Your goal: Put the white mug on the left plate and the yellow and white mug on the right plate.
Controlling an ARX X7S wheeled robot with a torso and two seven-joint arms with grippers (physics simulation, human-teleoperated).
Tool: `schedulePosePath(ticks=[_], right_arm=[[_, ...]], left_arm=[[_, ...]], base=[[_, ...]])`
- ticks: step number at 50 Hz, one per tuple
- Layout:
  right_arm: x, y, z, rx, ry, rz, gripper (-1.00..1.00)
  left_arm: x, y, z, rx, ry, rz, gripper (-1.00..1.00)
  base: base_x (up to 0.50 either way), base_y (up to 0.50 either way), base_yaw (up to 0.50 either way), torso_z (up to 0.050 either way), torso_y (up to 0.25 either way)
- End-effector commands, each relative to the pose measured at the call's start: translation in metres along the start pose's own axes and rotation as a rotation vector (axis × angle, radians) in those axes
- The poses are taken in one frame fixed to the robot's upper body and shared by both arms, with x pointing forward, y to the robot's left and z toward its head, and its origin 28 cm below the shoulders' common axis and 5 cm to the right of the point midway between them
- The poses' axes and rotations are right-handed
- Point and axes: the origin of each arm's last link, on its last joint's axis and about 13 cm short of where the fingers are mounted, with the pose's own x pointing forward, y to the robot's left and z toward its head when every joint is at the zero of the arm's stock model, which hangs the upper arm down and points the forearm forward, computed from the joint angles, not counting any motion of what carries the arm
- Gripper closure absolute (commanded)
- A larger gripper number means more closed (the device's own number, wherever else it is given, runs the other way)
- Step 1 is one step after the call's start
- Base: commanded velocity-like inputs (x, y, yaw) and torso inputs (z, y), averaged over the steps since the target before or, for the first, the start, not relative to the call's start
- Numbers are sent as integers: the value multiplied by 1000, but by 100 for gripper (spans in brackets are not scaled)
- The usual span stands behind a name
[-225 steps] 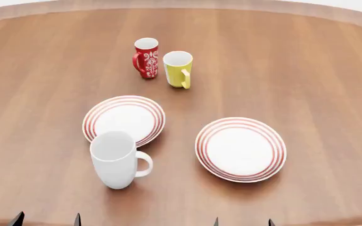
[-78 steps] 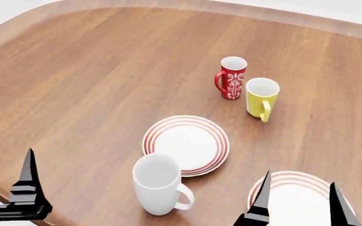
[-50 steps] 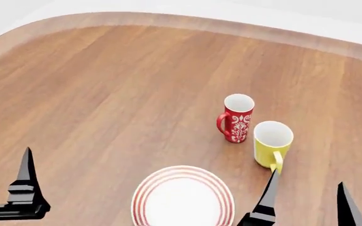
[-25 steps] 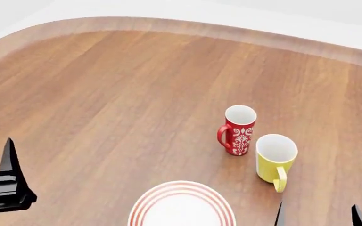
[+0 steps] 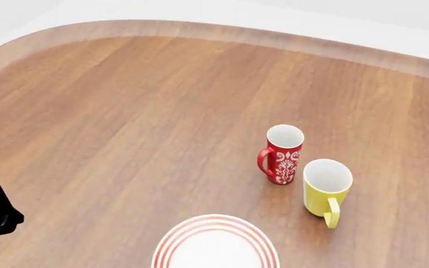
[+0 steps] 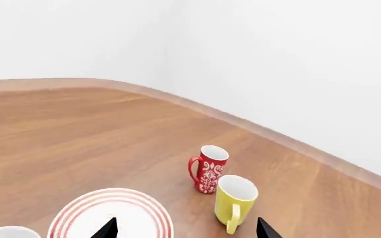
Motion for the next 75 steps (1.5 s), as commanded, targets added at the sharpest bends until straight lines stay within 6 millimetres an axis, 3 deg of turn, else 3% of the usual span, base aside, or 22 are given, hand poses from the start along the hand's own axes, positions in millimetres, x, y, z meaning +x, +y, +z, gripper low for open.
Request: schedulePosePath(ticks=[1,29,61,75], right_arm=[[-15,0,9,-52,69,101,-100],[-16,13,-4,-150,193,345,-100],[56,16,-35,-42,299,602,-100],[76,24,-50,-31,363,703,-100]], left_arm=[[-1,0,5,-33,8,1,-100],[-2,-1,5,-37,1,-3,-100],[-3,-2,6,-31,-6,0,-100],[-3,-1,6,-30,-7,2,-100]], base=[[0,0,0,0,0],[0,0,0,0,0],[0,0,0,0,0],[0,0,0,0,0]])
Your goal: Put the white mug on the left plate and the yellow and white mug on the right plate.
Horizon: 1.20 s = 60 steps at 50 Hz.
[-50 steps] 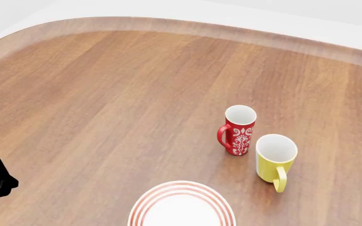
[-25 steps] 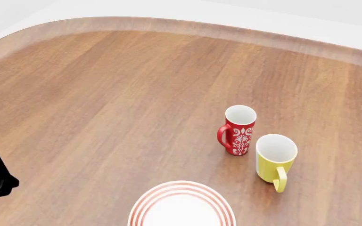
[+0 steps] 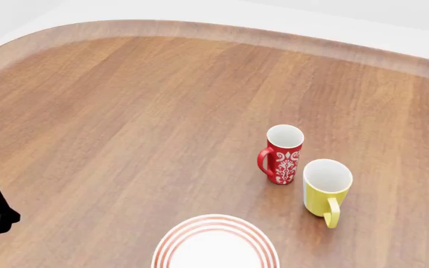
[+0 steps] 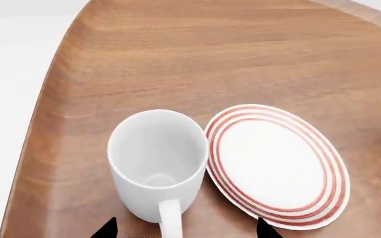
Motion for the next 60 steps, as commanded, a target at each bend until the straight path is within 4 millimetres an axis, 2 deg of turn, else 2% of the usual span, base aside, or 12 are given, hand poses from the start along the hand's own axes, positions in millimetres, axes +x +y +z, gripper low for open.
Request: schedulePosePath(ticks=[1,15,31,40,60], right_arm=[[20,-6,-4,10,46,94,-100],[22,-5,-2,9,86,147,-100],[22,-18,-8,43,115,125,-100],[34,-31,-9,71,159,135,-100],[44,-33,-14,97,215,177,-100]], left_arm=[[-1,0,0,1,0,0,-100],[-2,1,2,1,2,5,-100],[-1,0,1,-1,0,7,-100],[-2,0,1,1,1,4,-100],[-3,-1,3,-5,-3,8,-100]], base=[[0,0,0,0,0],[0,0,0,0,0],[0,0,0,0,0],[0,0,0,0,0],[0,0,0,0,0]])
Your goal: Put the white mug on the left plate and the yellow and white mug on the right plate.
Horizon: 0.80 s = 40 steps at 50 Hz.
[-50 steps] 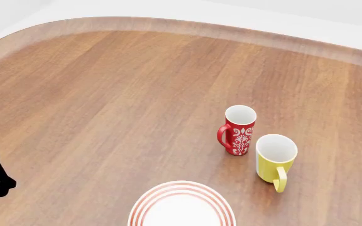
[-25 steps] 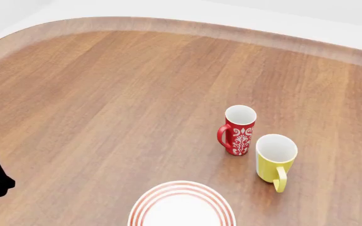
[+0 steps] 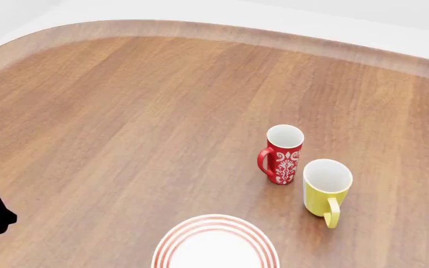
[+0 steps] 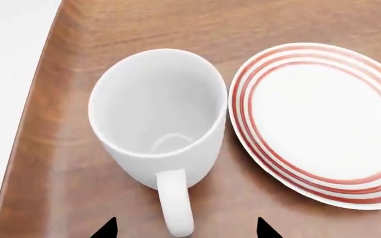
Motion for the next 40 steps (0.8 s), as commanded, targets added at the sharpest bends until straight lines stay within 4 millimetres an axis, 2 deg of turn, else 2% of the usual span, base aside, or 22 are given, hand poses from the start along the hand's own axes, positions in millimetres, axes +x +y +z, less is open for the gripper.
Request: schedulePosePath(ticks=[1,15,25,40], right_arm=[[5,-4,1,15,24,15,-100],[19,-7,3,6,47,56,-100],[26,-3,-6,11,72,97,-100],[27,-5,-8,30,81,99,-100]], left_arm=[[-1,-1,0,-2,0,-1,-100],[0,-1,0,-12,0,-3,-100],[0,-2,2,-16,-3,-1,-100],[-1,-2,3,-19,-4,-1,-100]], base=[[0,0,0,0,0],[0,0,0,0,0],[0,0,0,0,0],[0,0,0,0,0]])
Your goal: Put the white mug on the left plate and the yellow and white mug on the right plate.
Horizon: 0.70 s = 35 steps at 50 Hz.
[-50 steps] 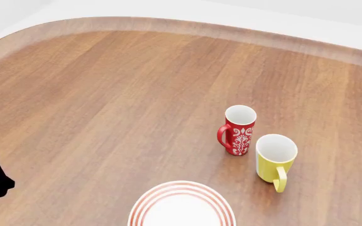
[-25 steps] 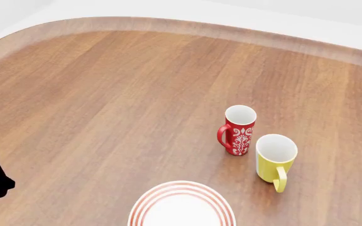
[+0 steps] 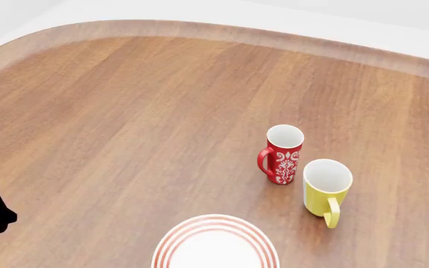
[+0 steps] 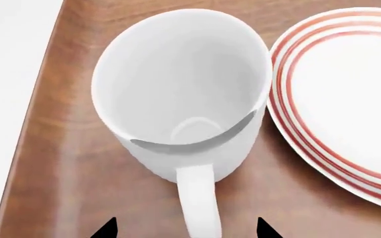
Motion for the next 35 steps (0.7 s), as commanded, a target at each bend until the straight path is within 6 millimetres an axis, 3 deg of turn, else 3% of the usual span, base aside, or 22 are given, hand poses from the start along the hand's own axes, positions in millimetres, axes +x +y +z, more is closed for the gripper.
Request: schedulePosePath(ticks=[1,23,24,35], right_arm=[[1,-4,1,12,8,6,-100],[1,-13,5,38,45,19,-100],[1,-13,5,42,41,19,100],[-7,-1,19,-32,-1,32,100]], left_arm=[[0,0,1,-3,0,1,-100],[-1,0,5,-16,-6,15,-100],[-1,-1,5,-16,-6,14,-100],[1,-1,3,-16,-6,15,-100]], base=[[0,0,0,0,0],[0,0,0,0,0],[0,0,0,0,0],[0,0,0,0,0]])
